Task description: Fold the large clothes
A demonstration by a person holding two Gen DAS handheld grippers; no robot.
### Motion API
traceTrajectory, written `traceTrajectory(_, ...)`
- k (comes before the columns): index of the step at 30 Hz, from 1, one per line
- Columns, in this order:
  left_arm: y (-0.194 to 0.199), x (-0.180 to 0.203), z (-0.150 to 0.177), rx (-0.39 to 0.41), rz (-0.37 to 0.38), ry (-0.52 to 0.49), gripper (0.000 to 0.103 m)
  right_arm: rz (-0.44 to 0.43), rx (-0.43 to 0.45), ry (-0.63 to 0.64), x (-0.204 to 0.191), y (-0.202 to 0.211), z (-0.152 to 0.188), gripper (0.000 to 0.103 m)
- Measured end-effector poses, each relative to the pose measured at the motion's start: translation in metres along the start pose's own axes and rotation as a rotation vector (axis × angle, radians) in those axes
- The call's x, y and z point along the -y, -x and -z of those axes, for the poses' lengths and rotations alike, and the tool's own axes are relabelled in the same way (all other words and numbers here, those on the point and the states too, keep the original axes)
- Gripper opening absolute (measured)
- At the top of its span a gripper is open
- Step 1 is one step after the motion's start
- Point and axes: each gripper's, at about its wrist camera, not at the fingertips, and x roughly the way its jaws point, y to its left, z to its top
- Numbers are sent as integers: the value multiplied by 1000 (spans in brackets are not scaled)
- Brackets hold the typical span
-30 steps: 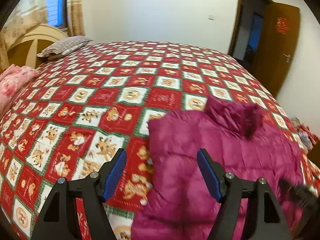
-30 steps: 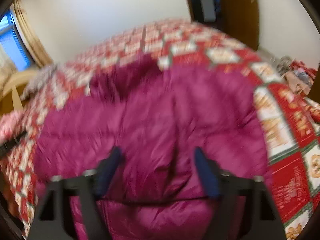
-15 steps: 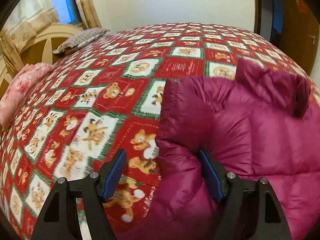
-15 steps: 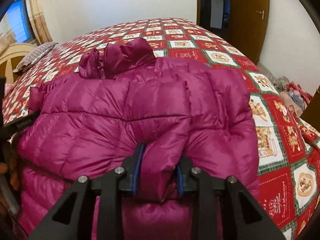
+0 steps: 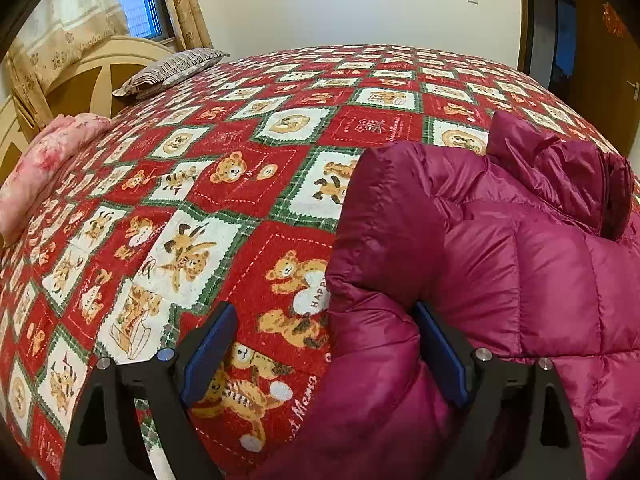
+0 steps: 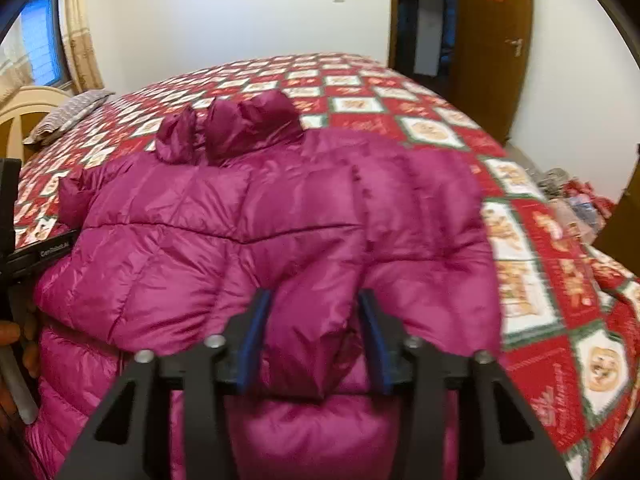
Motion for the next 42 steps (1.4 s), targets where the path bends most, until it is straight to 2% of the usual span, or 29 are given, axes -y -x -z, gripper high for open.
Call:
traceTrajectory(2,0,-1,0,-1,6,5,90,25,38,-9,0,13,1,65)
traceTrajectory(11,0,-3,1,-3,14,14,90,125,146,39,-15,44,-10,65)
traceTrajectory(15,-1,-3,1,-3,15,15,90,126,170,59,-24,48,-16,65)
traceTrajectory(16,-1,-3,1,-3,16,16,90,122,168,59,-25,47,-18,65)
traceTrajectory(17,-1,-4,1,-3,16,16,90,113,159,57,-27,45,-20,60)
traceTrajectory(18,-1,-3,1,-3,16,16,90,107,149,55,-28,43,-22,53)
traceTrajectory(19,-1,-3,1,-3,16,17,90,97,134,56,-29,39,-24,41)
traceTrajectory(20,-1,-3,1,-3,16,17,90,87,114,57,-31,33,-27,37)
traceTrajectory(24,-1,-4,1,-3,17,18,90,47,50,26,-34,7,-32,37)
traceTrajectory(30,-2,-4,1,-3,20,20,90,39,-24,-10,-30,-30,-24,37)
traceTrajectory(42,-2,-4,1,-3,20,22,91,49,-20,3,-33,-35,-19,37)
